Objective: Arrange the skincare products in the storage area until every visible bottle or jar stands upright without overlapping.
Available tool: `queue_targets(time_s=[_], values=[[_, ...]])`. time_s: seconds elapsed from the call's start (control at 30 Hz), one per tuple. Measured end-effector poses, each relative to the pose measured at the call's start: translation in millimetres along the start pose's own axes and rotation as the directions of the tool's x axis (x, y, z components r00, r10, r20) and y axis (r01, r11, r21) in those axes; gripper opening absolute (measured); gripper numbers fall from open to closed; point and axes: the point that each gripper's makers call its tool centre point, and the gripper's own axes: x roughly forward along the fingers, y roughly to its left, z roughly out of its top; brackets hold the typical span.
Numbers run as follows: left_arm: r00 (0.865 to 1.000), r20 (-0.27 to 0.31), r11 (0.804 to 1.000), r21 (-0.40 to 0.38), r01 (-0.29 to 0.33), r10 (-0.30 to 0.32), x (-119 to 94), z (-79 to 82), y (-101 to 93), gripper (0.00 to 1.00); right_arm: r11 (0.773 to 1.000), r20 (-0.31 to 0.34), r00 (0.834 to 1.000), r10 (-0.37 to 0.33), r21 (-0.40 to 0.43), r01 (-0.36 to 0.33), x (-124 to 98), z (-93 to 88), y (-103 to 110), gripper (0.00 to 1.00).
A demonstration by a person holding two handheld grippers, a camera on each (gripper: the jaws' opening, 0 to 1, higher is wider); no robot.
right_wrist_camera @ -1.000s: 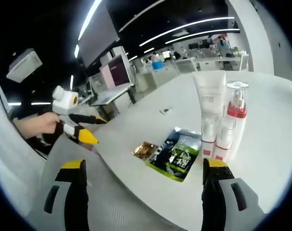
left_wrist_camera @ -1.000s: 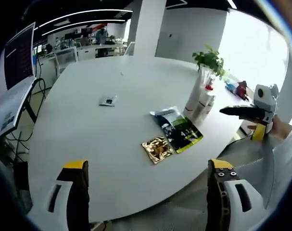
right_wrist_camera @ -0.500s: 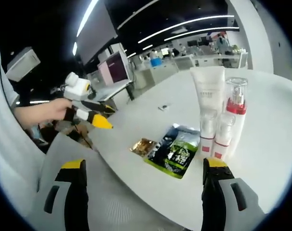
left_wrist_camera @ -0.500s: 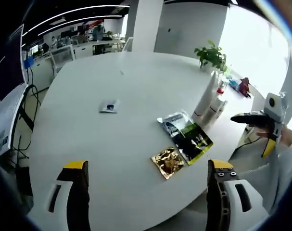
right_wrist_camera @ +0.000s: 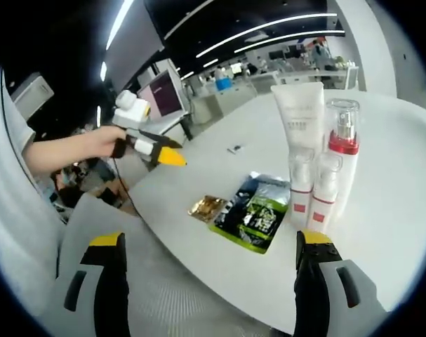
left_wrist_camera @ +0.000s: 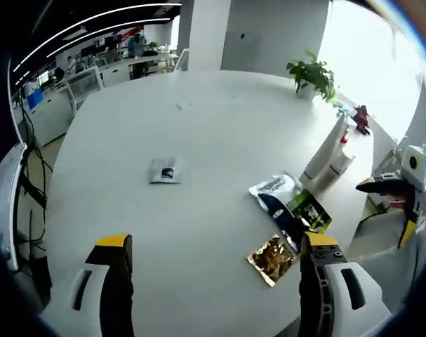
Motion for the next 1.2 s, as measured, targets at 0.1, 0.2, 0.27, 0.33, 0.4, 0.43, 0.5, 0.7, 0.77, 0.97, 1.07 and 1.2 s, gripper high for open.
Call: queue_targets(time_s=[0.1, 0.2, 0.27, 0.33, 0.4, 0.43, 0.5, 0.7, 0.77, 0.97, 1.07, 1.2], values=[[0.999, -0.041, 1.000, 0.024, -0.004, 0.005, 10, -2.9, 7.4, 0.92, 1.000, -0.003, 1.000, -0.010, 0.003, 0.010, 0, -0.4, -2, 1.00], [0.998, -0.064, 1.000, 0.022, -0.010, 0.011, 14, -2.4, 12.3, 0.92, 1.000, 0.002, 1.000, -0.016, 0.019, 0.016, -1, 0.1, -3, 1.00], [0.997, -0.076, 1.000, 0.015, -0.008, 0.010, 23, -0.1, 19.4, 0.92, 1.000, 0.000, 1.000, -0.017, 0.023, 0.017, 0, -0.2, -4, 1.00], [0.995, -0.099, 0.999, 0.031, -0.017, 0.020, 28, 1.4, 24.6, 0.92, 1.000, -0.007, 1.000, -0.020, 0.024, 0.020, 0, -2.1, -5, 0.99], [0.994, -0.112, 0.999, 0.041, -0.017, 0.022, 30, 3.0, 24.2, 0.92, 0.999, -0.012, 1.000, -0.021, 0.024, 0.021, 0, -2.6, -4, 0.99], [0.993, -0.115, 0.999, 0.042, -0.021, 0.026, 34, 5.1, 27.5, 0.92, 0.999, -0.013, 1.000, -0.024, 0.027, 0.024, 0, -2.8, -5, 1.00], [0.991, -0.128, 0.999, 0.048, -0.023, 0.029, 44, 9.8, 35.3, 0.91, 0.999, -0.013, 0.999, -0.030, 0.036, 0.030, 0, -2.6, -7, 1.00], [0.984, -0.175, 0.995, 0.097, -0.022, 0.039, 56, 13.4, 38.1, 0.90, 0.998, -0.023, 0.999, -0.044, 0.049, 0.045, 0, -4.8, -10, 1.00], [0.981, -0.189, 0.995, 0.099, -0.024, 0.042, 66, 20.5, 44.4, 0.89, 0.997, -0.023, 0.999, -0.049, 0.054, 0.050, 0, -4.8, -11, 1.00], [0.973, -0.228, 0.996, 0.083, -0.027, 0.045, 87, 29.8, 63.0, 0.88, 0.996, -0.026, 0.998, -0.061, 0.064, 0.063, 0, -5.0, -14, 0.99], [0.969, -0.244, 0.994, 0.101, -0.027, 0.051, 87, 32.5, 63.9, 0.88, 0.994, -0.024, 0.997, -0.074, 0.073, 0.075, -1, -4.7, -16, 0.99], [0.963, -0.263, 0.993, 0.112, -0.029, 0.058, 93, 35.2, 63.1, 0.85, 0.993, -0.025, 0.996, -0.080, 0.083, 0.082, -2, -5.1, -18, 0.99]])
